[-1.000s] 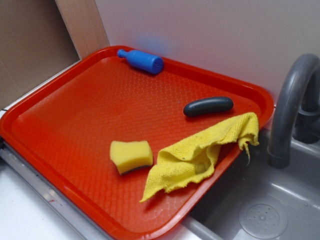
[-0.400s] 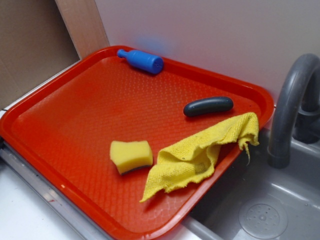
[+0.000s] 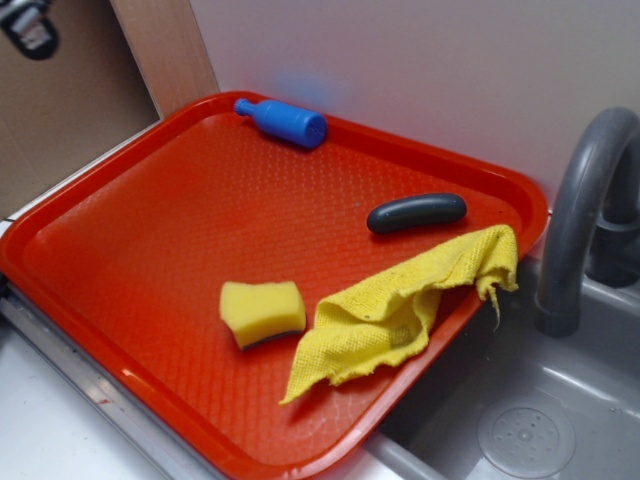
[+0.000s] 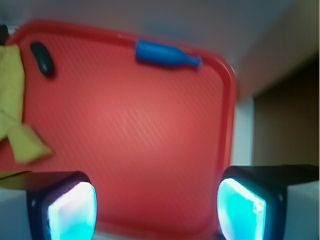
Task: Grab the plastic pickle.
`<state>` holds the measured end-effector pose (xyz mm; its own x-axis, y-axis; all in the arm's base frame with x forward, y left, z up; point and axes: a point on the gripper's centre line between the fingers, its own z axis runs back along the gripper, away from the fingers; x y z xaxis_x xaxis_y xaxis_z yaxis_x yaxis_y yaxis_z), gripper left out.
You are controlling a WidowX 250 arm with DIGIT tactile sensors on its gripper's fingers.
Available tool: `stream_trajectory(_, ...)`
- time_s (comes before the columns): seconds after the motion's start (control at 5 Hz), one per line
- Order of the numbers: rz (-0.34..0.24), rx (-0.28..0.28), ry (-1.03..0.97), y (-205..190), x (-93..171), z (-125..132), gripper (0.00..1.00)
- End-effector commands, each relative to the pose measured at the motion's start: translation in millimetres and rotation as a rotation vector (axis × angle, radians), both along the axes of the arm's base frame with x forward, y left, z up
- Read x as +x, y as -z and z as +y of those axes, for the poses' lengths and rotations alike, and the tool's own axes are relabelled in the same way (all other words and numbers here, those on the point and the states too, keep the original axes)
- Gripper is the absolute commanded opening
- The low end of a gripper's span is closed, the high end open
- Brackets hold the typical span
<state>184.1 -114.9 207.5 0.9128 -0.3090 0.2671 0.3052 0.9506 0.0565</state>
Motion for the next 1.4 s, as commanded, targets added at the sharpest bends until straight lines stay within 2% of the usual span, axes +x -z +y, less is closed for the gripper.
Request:
stream_trajectory(0.0, -0.078, -0.05, 0.165, 2, 51, -93, 1.0)
stream_trajectory(0.2, -0.031, -0.041, 0.253, 35, 62, -130, 1.0)
stream_trajectory(0.4, 0.045, 0.06, 0.274, 68, 74, -153, 1.0)
stream_trajectory(0.6, 0.101, 0.076, 0.269, 97, 87, -166, 1.0)
stream_trajectory(0.8, 0.129, 0.092, 0.345, 117, 94, -185, 1.0)
stream_trajectory(1.0, 0.179, 0.079, 0.376, 134, 96, -194, 1.0)
stream_trajectory(1.2, 0.211, 0.107, 0.398, 148, 94, -202, 1.0)
